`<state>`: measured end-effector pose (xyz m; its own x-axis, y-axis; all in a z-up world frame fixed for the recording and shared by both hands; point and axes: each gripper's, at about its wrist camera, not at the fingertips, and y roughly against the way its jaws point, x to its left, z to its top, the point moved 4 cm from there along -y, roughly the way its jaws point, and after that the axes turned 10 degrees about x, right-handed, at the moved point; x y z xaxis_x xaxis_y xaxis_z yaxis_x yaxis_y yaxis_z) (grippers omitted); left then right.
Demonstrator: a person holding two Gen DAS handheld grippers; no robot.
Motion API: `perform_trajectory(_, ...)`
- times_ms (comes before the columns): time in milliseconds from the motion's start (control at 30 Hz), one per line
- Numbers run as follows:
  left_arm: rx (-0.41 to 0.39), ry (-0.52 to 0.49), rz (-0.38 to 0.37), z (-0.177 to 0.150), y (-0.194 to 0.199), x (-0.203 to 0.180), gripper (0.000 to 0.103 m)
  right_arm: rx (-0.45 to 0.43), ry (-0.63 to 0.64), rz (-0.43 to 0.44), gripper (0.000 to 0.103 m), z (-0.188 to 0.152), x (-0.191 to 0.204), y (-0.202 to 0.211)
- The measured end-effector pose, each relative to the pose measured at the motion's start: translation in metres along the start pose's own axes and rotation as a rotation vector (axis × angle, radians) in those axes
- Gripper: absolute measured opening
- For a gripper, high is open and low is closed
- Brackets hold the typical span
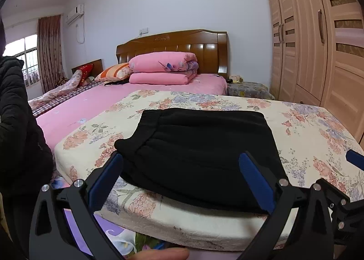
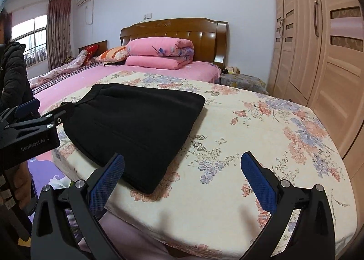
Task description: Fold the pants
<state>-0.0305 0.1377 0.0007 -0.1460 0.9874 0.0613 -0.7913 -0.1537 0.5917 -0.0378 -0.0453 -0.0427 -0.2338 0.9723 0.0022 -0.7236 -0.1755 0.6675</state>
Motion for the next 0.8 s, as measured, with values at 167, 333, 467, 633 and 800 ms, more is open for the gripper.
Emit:
perform_trajectory(167, 0.003, -0.002, 0.0, -0.002, 0.0, 0.0, 0.102, 0.005, -0.007, 0.009, 0.099, 0.0, -0.003, 0.0)
perform_trajectory(333, 0.018, -0.009, -0.004, -0.005, -0.001, -0.001, 0.102, 0.016, -0.017, 0.014, 0.099, 0.001, -0.005, -0.002)
perform_trajectory(467, 0.023, -0.019, 0.0, -0.009, -0.002, 0.0, 0.102, 0.023, -0.013, 0.015, 0.099, 0.002, -0.005, -0.003)
perform_trajectory(633, 0.012, -0.018, 0.006, -0.01, 0.0, 0.003, 0.102, 0.039, -0.006, 0.01, 0.099, 0.002, -0.005, -0.007)
perform_trajectory(800, 0.003, -0.028, 0.013, -0.011, 0.002, 0.001, 0.102, 0.053, 0.002, 0.007, 0.099, 0.0, -0.004, -0.011)
